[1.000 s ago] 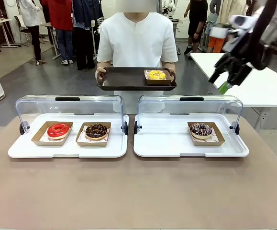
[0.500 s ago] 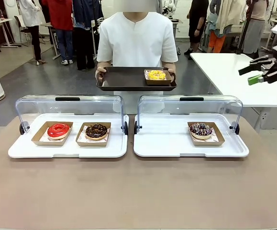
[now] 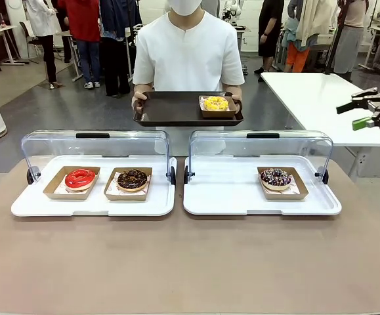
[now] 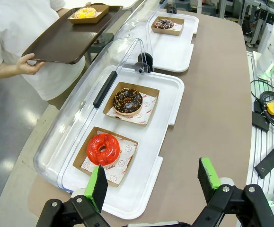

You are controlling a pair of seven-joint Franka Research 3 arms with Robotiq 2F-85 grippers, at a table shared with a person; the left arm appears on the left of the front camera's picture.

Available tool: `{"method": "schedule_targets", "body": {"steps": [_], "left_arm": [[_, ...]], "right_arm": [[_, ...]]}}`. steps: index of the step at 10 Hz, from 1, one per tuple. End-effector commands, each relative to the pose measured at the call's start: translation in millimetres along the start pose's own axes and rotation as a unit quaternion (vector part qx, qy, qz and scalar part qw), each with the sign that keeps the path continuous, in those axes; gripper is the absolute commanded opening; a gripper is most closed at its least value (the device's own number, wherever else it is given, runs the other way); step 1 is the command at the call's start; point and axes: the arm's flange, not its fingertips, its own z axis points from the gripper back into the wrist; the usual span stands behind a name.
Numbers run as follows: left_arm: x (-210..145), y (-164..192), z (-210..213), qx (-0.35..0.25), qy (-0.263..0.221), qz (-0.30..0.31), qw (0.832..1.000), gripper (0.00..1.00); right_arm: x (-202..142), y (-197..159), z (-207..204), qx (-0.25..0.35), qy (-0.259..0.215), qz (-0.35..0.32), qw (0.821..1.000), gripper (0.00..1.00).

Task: Provide the desired donut to the person.
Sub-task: Pick up and lift the Paper togo box containing the Donut pointed at by the person.

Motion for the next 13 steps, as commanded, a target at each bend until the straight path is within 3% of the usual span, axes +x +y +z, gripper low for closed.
{"method": "schedule_targets", "body": {"steps": [1,4,6,13], "left_arm": [[0.2,-0.1,0.7,-0.001,-0.006,-0.002,1.0,1.0],[0.2,-0.1,0.7,-0.001,-0.006,-0.002,1.0,1.0],[0.2,-0.1,0.7,-0.001,-0.006,-0.002,1.0,1.0],[0.2,-0.1,0.7,-0.001,-0.006,-0.002,1.0,1.0]], "right_arm": [[-9.2,22.9,6.2,0.007,0.001,0.007,1.0,1.0],[-11.0,49.8,11.6,0.008,0.012,0.016,1.0,1.0],[-13.3,35.8,14.8,0.004,0.01,0.0,1.0,1.0],[-13.3,35.8,14.8,0.004,0.01,0.0,1.0,1.0]]}}
